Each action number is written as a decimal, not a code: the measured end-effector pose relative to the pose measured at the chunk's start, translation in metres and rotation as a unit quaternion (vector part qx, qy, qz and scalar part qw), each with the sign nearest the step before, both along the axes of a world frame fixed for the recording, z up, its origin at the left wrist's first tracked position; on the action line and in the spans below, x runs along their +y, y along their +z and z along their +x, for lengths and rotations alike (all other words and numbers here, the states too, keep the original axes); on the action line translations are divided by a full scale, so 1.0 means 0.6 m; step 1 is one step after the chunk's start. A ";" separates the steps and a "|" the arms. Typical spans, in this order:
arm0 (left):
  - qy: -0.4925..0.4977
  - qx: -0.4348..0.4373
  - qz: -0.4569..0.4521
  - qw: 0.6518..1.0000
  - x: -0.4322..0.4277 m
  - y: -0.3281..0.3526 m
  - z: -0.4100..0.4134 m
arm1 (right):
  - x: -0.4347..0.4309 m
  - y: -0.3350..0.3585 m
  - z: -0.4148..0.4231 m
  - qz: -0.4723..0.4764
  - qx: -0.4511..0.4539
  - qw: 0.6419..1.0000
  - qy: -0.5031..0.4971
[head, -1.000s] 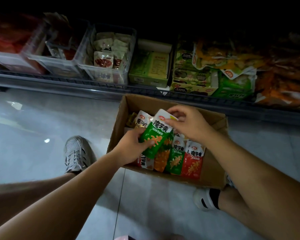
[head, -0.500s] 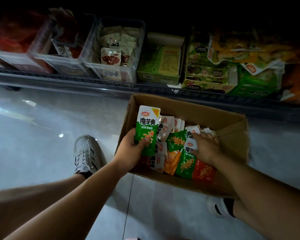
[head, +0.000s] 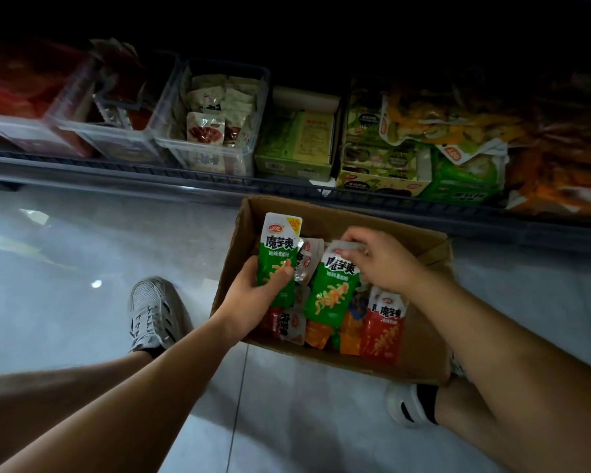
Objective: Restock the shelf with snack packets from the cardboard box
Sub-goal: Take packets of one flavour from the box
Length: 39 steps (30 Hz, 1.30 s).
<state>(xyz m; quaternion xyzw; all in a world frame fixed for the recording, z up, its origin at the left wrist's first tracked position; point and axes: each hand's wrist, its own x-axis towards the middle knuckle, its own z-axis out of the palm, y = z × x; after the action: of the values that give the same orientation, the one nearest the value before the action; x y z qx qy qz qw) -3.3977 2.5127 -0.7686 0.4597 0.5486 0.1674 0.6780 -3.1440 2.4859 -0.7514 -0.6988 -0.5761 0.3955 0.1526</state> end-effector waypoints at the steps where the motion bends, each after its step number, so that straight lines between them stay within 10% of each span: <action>1: -0.004 -0.018 -0.008 1.000 -0.002 0.006 0.002 | 0.005 0.014 -0.007 0.014 0.018 1.000 -0.009; 9: -0.025 -0.003 0.048 0.999 -0.007 0.026 0.010 | 0.025 0.014 -0.066 0.033 0.146 0.981 -0.127; 17: 0.047 0.014 0.006 0.999 0.006 -0.001 -0.026 | -0.042 -0.115 0.017 -0.109 -0.106 0.984 -0.088; 39: 0.035 0.016 0.005 0.999 0.009 -0.024 -0.024 | -0.033 -0.220 -0.008 -0.079 -0.187 0.974 -0.103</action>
<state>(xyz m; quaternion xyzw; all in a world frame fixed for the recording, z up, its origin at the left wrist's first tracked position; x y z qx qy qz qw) -3.4123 2.5180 -0.7828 0.4467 0.5738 0.1867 0.6606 -3.1485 2.4660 -0.8833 -0.8258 -0.4861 0.2847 0.0265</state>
